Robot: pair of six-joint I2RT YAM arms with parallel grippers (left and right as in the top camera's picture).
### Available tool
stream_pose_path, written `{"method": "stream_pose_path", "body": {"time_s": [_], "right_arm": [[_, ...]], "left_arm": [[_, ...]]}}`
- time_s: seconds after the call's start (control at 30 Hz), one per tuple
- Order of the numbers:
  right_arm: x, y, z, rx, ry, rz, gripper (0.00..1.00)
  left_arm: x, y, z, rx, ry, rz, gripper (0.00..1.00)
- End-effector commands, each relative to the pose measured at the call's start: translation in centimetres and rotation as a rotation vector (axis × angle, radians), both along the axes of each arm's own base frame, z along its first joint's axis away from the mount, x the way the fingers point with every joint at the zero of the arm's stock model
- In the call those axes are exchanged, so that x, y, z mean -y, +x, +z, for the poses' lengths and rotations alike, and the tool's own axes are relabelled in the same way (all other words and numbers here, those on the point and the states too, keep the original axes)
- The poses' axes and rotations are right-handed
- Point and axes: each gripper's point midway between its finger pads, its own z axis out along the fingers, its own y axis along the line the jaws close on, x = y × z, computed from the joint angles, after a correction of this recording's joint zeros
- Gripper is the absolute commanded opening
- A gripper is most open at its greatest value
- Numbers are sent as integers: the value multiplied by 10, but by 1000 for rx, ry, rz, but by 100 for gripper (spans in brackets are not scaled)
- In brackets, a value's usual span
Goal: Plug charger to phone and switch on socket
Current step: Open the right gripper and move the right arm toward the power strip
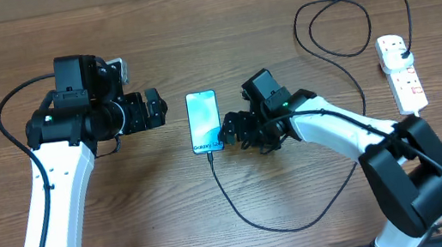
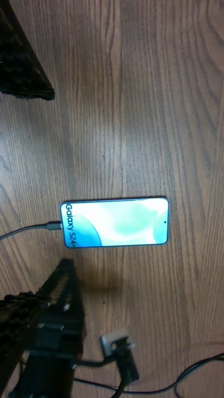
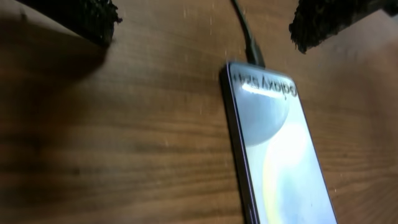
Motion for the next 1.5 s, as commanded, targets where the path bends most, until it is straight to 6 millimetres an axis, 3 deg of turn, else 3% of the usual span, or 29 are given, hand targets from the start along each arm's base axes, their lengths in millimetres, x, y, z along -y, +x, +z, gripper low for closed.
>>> {"method": "stream_pose_path", "body": {"time_s": [0.0,0.13,0.37,0.57,0.73,1.03,1.47], "right_arm": [[0,20,53,95,40,-18,96],[23,14,78,68,-19,-38,100],[98,-2,116,-27,-277,-164,100],[155,-4,145,-15,-486,-258,100],[213,-5,150,-32,-670,-427,100],[302,2,150,-98,-662,-717,100],[421,13,147,-49,-608,-1100,100]], "left_arm": [[-2,0,2,9,5,9,100],[-2,0,2,9,5,9,99],[-2,0,2,9,5,9,100],[-2,0,2,9,5,9,100],[-2,0,2,9,5,9,100],[-2,0,2,9,5,9,100],[-2,0,2,9,5,9,100]]}}
